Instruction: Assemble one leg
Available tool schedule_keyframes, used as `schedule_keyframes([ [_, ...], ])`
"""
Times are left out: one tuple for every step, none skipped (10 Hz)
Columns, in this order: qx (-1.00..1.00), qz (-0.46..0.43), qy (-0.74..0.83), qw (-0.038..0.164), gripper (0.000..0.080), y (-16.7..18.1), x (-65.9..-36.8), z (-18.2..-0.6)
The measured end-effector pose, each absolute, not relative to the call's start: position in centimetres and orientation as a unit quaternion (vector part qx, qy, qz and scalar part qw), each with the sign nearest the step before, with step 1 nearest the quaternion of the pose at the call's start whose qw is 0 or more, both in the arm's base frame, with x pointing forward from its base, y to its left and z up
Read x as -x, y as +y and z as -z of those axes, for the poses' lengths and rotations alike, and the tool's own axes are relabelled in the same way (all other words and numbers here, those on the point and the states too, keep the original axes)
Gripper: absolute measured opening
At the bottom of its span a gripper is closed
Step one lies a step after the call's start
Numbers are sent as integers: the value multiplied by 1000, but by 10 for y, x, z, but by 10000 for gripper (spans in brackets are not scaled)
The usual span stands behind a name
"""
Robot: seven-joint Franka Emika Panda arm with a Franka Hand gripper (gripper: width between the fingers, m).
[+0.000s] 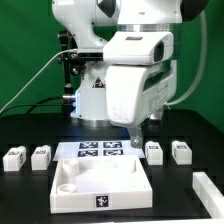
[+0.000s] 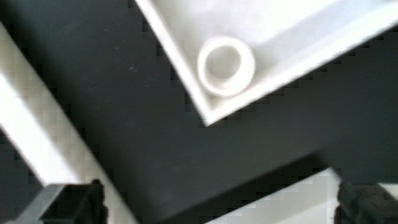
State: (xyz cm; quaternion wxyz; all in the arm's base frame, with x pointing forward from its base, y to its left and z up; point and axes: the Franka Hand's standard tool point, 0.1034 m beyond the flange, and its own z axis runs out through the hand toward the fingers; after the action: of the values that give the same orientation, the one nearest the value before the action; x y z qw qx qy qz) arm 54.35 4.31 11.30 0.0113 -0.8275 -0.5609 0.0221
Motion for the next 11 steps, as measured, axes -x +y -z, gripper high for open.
schedule_keyframes([
  [784, -27, -620, 15, 650, 31, -522, -108],
  [748, -33, -662, 21, 650, 19, -497, -100],
  [726, -39, -686, 27, 650, 13, -485, -97],
  [704, -40, -709, 30, 650, 9, -482, -95],
  [693, -39, -719, 30, 650, 9, -482, -95],
  [699, -39, -713, 30, 650, 9, -482, -95],
  [699, -40, -713, 31, 650, 9, -482, -94],
  [699, -40, -713, 31, 650, 9, -482, -94],
  [696, -40, -716, 32, 650, 7, -479, -91],
  [691, -41, -721, 37, 650, 0, -461, -79],
  [677, -32, -735, 33, 650, -5, -445, -66],
])
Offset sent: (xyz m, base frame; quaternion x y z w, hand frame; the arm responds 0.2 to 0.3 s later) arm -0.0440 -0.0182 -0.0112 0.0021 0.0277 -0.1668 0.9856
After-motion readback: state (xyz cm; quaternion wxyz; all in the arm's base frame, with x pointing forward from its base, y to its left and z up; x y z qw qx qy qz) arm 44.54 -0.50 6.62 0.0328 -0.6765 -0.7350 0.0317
